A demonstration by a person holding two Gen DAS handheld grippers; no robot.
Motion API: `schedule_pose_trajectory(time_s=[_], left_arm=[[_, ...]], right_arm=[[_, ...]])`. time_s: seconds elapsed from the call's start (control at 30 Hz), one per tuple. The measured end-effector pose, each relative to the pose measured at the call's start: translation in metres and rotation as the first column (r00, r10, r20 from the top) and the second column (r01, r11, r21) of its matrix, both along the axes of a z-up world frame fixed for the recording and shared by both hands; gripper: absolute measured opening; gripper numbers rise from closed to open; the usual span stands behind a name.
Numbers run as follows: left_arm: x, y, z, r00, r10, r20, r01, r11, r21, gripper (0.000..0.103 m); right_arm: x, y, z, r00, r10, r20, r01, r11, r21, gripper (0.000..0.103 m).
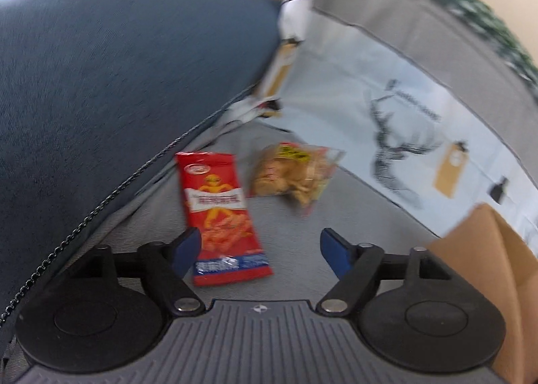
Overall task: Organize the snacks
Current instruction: 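Grasp the red spicy-strip packet with the left gripper while the right gripper grasps the cracker bag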
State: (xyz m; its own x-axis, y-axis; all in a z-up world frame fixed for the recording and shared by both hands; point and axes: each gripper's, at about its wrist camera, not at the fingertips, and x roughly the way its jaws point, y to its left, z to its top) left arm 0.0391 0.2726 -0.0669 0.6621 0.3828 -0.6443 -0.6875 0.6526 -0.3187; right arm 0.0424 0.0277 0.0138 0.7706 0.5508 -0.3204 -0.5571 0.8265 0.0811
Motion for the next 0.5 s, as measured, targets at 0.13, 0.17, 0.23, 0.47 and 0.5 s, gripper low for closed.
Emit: schedule_pose_trajectory(time_s=[0.13,0.17,0.23,0.47,0.5], left_arm=[[0.018,0.007,-0.009,0.996,0.041,-0.079,-0.04,0.999,0.021,0.086],[0.022,0.009,-0.012,0.994,0.049,-0.096,-0.048,0.999,0.018,0.086],[0.026,0.012,-0.017,0.99,0.06,-0.131,-0.059,0.998,0.009,0.086],[0.038,0.007,-0.025,0.974,0.048,-0.221,-0.035,0.997,0.065,0.079],[0.039,0.006,-0.025,0.97,0.051,-0.238,-0.032,0.996,0.081,0.076]], right_arm=[[-0.001,0.01,-0.001,1.0,0.016,-0.001,-0.016,1.0,-0.005,0.061],[0.0,0.012,-0.002,1.0,0.016,-0.003,-0.016,1.0,-0.008,0.061],[0.002,0.013,-0.002,1.0,0.016,-0.015,-0.016,1.0,-0.006,0.061],[0.009,0.019,-0.006,0.999,0.007,-0.038,-0.008,1.0,-0.008,0.062],[0.01,0.019,-0.007,0.999,0.007,-0.039,-0.008,1.0,-0.009,0.062]])
